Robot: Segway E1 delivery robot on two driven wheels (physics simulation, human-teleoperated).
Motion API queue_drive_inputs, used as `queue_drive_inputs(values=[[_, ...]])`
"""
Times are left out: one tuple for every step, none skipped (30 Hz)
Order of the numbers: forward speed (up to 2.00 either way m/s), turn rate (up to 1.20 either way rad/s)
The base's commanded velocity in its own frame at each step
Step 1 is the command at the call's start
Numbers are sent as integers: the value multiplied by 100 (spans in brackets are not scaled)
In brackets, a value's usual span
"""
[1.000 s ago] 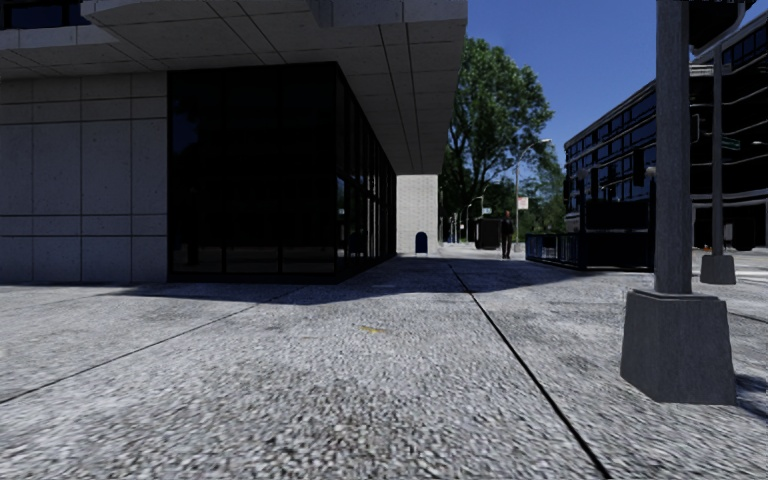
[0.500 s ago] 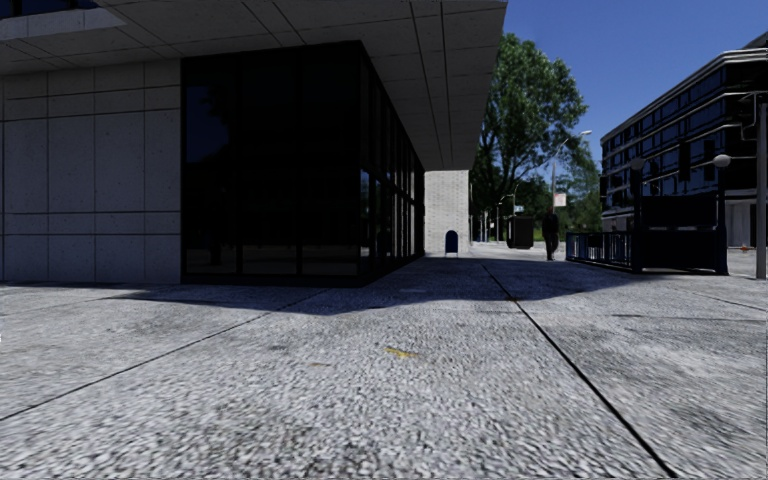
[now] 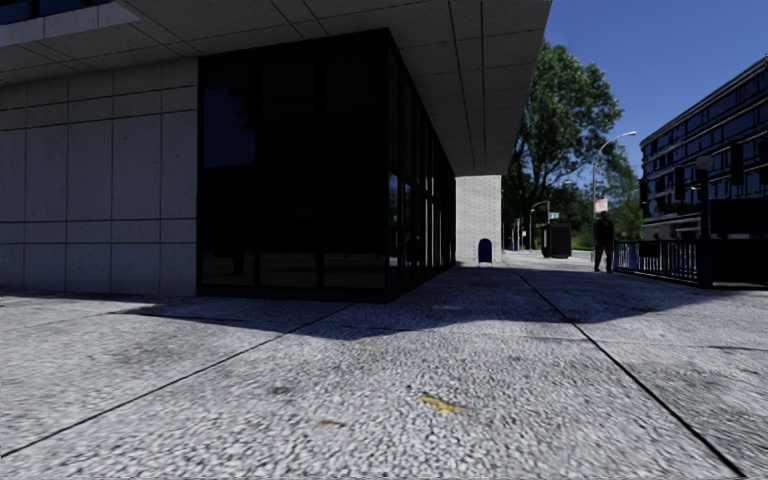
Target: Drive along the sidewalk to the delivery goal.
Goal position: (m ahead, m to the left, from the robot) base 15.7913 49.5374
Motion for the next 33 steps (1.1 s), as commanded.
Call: queue_drive_inputs(values=[[140,39],[140,39],[140,39],[140,40],[140,40],[140,40],[140,41],[140,41],[140,43],[140,44],[140,44],[140,44],[140,44],[140,44],[140,44],[140,44],[140,44],[140,45],[140,46],[140,48],[140,49],[140,49],[140,49],[140,49],[140,49],[140,49],[140,49],[140,49],[140,49],[140,49],[140,49],[140,49],[140,49]])
